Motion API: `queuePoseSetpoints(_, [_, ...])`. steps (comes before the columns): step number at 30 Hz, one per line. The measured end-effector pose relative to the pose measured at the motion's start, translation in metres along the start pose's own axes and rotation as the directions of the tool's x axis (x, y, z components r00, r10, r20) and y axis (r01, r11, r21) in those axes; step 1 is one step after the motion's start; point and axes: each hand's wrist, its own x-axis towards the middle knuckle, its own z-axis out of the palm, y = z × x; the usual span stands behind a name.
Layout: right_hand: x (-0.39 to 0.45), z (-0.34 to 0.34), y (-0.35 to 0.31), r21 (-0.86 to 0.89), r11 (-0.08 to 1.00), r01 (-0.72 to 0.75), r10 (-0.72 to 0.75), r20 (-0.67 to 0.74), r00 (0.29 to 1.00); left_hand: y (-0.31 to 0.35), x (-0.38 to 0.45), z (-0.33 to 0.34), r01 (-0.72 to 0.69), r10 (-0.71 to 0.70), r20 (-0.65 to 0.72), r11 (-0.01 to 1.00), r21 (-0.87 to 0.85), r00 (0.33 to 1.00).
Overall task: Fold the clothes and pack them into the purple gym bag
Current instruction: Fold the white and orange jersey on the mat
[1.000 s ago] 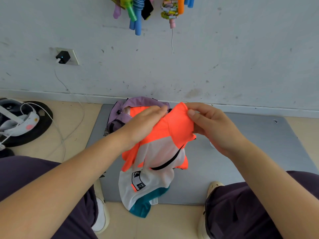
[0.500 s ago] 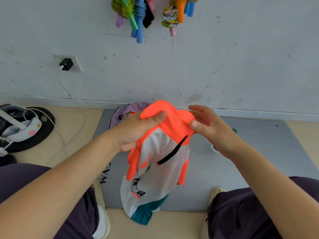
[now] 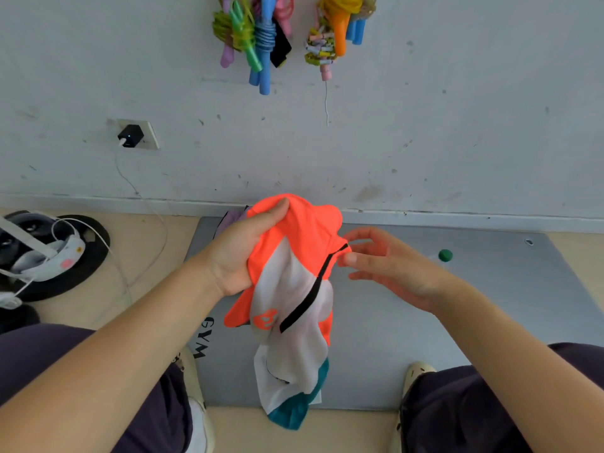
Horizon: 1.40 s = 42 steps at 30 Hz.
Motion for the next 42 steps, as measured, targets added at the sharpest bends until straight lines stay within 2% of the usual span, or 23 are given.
queuePoseSetpoints(2, [0.002, 0.003, 0.002, -0.019, 1.0, 0.014, -0.015, -0.014, 1.0, -0.003, -0.005, 0.004, 0.024, -0.026, 0.02, 0.994, 0.104, 0.999])
queuePoseSetpoints(6, [-0.001, 0.001, -0.002, -0.045, 0.995, 0.094, -0.089, 0.109, 0.99, -0.001, -0.008, 0.013, -0.021, 0.011, 0.111, 0.996, 0.091, 0.994])
queuePoseSetpoints(9, [-0.005, -0.003, -0.007, -0.035, 0.995, 0.09, -0.089, 0.038, 0.995, -0.004, -0.003, 0.013, -0.094, 0.076, 0.091, 0.974, 0.207, 0.993])
queuePoseSetpoints(11, [-0.008, -0.002, -0.011, -0.013, 0.998, 0.067, -0.067, 0.011, 0.998, -0.008, -0.003, 0.013, -0.131, 0.104, 0.091, 0.921, 0.367, 0.99])
queuePoseSetpoints(13, [-0.009, 0.002, -0.013, 0.007, 0.999, 0.047, -0.047, 0.004, 0.999, -0.01, -0.006, 0.015, -0.118, 0.052, 0.146, 0.864, 0.49, 0.988])
queuePoseSetpoints(15, [-0.01, 0.008, -0.014, 0.015, 0.999, 0.036, -0.035, -0.022, 0.999, -0.014, -0.01, 0.016, -0.085, -0.072, 0.231, 0.792, 0.605, 0.97])
queuePoseSetpoints(17, [-0.01, 0.011, -0.015, 0.05, 0.999, 0.015, -0.013, -0.033, 0.999, -0.022, -0.009, 0.015, -0.116, -0.128, 0.3, 0.728, 0.675, 0.945])
queuePoseSetpoints(19, [-0.011, 0.011, -0.017, 0.129, 0.992, 0.004, -0.004, 0.0, 1.0, -0.026, -0.006, 0.017, -0.138, -0.035, 0.256, 0.767, 0.627, 0.966])
queuePoseSetpoints(22, [-0.011, 0.003, -0.018, 0.224, 0.974, 0.005, -0.03, 0.111, 0.993, -0.019, -0.005, 0.018, -0.157, 0.093, 0.174, 0.903, 0.4, 0.98])
queuePoseSetpoints(25, [-0.01, -0.006, -0.016, 0.109, 0.994, -0.002, -0.017, 0.176, 0.984, -0.009, -0.002, 0.01, -0.137, 0.106, 0.126, 0.952, 0.274, 0.986])
queuePoseSetpoints(28, [-0.009, -0.008, -0.012, -0.019, 1.0, -0.017, 0.018, 0.096, 0.995, -0.002, -0.002, 0.006, -0.167, 0.155, 0.065, 0.948, 0.272, 0.986])
queuePoseSetpoints(32, [-0.007, -0.007, -0.013, -0.021, 0.994, 0.105, -0.107, -0.098, 0.989, 0.0, 0.001, 0.002, -0.161, 0.172, -0.019, 0.949, 0.27, 0.985])
queuePoseSetpoints(37, [-0.01, 0.005, -0.014, -0.172, 0.979, 0.108, -0.131, -0.126, 0.983, -0.008, 0.001, 0.005, -0.146, 0.148, 0.013, 0.949, 0.279, 0.989])
queuePoseSetpoints(40, [-0.01, 0.011, -0.016, -0.196, 0.966, 0.168, -0.219, -0.282, 0.934, -0.009, 0.0, 0.005, -0.148, 0.15, 0.017, 0.934, 0.324, 0.988])
queuePoseSetpoints(42, [-0.011, 0.006, -0.02, -0.328, 0.916, 0.231, -0.34, -0.33, 0.881, -0.008, 0.002, 0.002, -0.153, 0.167, 0.005, 0.893, 0.423, 0.986])
